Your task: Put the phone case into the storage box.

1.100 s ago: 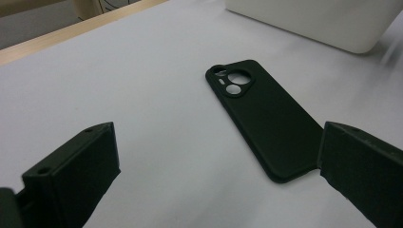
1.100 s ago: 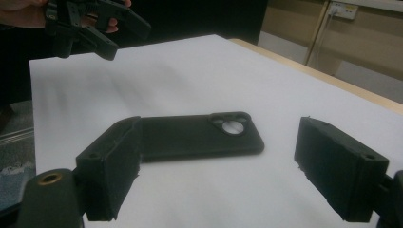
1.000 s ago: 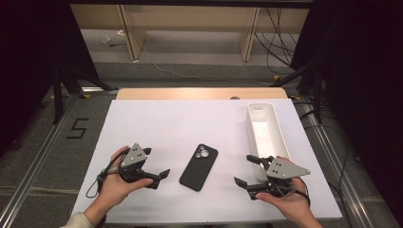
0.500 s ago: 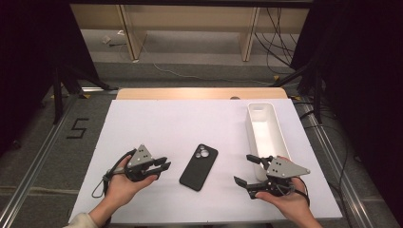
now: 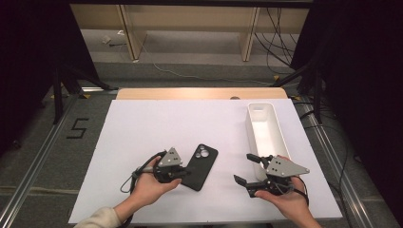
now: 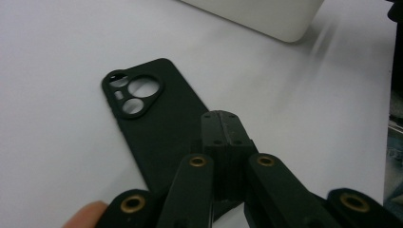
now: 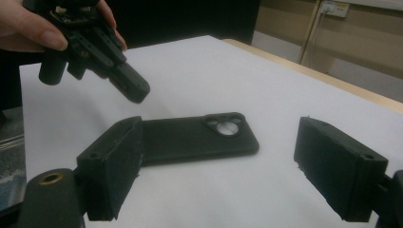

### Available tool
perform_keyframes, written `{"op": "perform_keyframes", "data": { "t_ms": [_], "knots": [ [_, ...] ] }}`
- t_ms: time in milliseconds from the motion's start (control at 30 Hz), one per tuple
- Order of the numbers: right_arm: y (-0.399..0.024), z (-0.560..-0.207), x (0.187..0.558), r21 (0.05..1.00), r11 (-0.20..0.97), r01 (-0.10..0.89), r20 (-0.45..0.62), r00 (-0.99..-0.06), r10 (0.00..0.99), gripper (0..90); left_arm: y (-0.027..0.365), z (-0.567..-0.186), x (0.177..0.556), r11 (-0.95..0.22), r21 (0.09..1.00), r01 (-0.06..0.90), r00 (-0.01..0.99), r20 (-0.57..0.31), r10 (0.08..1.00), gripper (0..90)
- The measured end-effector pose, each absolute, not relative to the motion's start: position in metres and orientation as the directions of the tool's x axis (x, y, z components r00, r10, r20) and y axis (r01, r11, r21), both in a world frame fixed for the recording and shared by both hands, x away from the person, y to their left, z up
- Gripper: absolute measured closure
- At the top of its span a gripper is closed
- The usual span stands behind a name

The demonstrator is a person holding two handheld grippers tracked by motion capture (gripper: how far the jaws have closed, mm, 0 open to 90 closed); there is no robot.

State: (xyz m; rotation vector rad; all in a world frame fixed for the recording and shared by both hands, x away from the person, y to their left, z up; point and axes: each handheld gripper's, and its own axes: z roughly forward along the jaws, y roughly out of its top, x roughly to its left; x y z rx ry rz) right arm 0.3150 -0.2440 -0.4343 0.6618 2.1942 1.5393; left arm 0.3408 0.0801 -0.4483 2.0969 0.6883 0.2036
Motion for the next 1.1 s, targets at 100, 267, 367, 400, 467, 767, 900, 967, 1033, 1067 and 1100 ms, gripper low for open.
{"op": "perform_keyframes", "data": {
  "t_ms": [100, 267, 367, 400, 467, 767, 900, 967, 1033, 1067, 1100],
  "knots": [
    [-0.245, -0.435, 0.316, 0.945, 0.282, 0.163, -0.031, -0.817, 0.576, 18.3, 0.066, -0.453, 0.341, -0.471, 0.786, 0.400, 0.845, -0.118, 0.521, 89.9],
    [-0.245, -0.435, 0.315, 0.945, 0.282, 0.165, -0.029, -0.817, 0.576, 18.4, 0.053, -0.461, 0.342, -0.509, 0.761, 0.401, 0.855, -0.111, 0.507, 90.0],
    [-0.244, -0.435, 0.315, 0.945, 0.283, 0.165, -0.030, -0.817, 0.576, 18.4, 0.048, -0.465, 0.343, -0.520, 0.751, 0.406, 0.856, -0.113, 0.505, 89.9],
    [-0.244, -0.435, 0.315, 0.945, 0.283, 0.165, -0.030, -0.817, 0.576, 18.4, 0.047, -0.466, 0.343, -0.530, 0.747, 0.402, 0.859, -0.108, 0.500, 89.9],
    [-0.244, -0.435, 0.316, 0.945, 0.284, 0.164, -0.032, -0.816, 0.577, 18.5, 0.044, -0.469, 0.343, -0.537, 0.741, 0.404, 0.860, -0.107, 0.499, 89.9],
    [-0.245, -0.435, 0.316, 0.943, 0.286, 0.168, -0.032, -0.812, 0.583, 18.6, 0.033, -0.477, 0.344, -0.585, 0.708, 0.395, 0.874, -0.094, 0.477, 90.0],
    [-0.246, -0.435, 0.316, 0.945, 0.283, 0.164, -0.034, -0.811, 0.584, 18.7, 0.029, -0.480, 0.344, -0.608, 0.691, 0.391, 0.879, -0.083, 0.470, 90.0],
    [-0.246, -0.435, 0.316, 0.944, 0.284, 0.166, -0.033, -0.811, 0.584, 18.7, 0.029, -0.481, 0.345, -0.613, 0.687, 0.390, 0.879, -0.082, 0.469, 90.0],
    [-0.246, -0.435, 0.316, 0.944, 0.284, 0.168, -0.032, -0.811, 0.584, 18.7, 0.028, -0.482, 0.345, -0.626, 0.675, 0.391, 0.880, -0.076, 0.468, 90.0],
    [-0.246, -0.435, 0.316, 0.945, 0.282, 0.167, -0.031, -0.810, 0.585, 18.7, 0.028, -0.483, 0.345, -0.627, 0.673, 0.393, 0.879, -0.073, 0.472, 90.0],
    [-0.246, -0.435, 0.316, 0.946, 0.280, 0.165, -0.032, -0.810, 0.585, 18.7, 0.028, -0.483, 0.346, -0.630, 0.669, 0.394, 0.879, -0.075, 0.471, 90.0]
  ]
}}
